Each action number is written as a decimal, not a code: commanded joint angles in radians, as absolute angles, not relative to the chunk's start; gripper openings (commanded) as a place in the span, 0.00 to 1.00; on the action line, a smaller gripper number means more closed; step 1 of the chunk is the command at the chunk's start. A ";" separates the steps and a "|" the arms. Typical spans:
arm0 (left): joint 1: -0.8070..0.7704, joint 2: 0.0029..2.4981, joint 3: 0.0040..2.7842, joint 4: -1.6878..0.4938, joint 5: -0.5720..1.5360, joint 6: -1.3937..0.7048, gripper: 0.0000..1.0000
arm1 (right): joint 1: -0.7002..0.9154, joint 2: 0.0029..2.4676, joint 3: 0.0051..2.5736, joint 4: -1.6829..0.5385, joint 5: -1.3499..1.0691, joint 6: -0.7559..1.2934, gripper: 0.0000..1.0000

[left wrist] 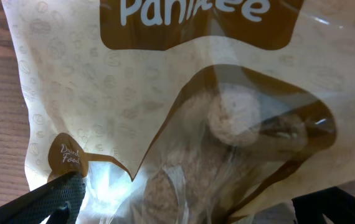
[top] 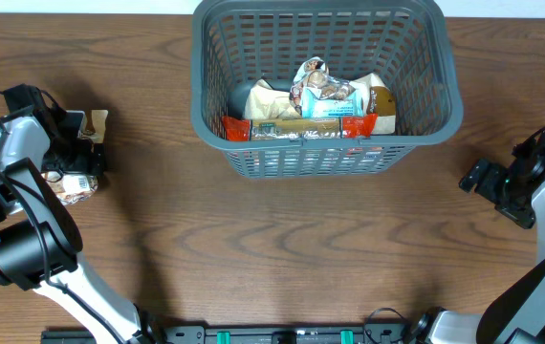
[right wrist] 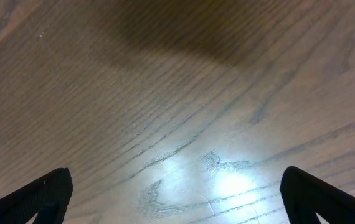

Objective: Pack container
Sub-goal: 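Move the left gripper to the PaperTree bag and grasp it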

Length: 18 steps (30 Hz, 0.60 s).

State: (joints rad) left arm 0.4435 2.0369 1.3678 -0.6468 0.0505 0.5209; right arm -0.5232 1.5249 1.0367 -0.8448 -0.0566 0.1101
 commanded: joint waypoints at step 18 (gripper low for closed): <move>0.437 2.089 1.360 -0.672 0.038 0.452 0.32 | -0.517 1.520 1.034 -0.856 -0.064 0.096 0.99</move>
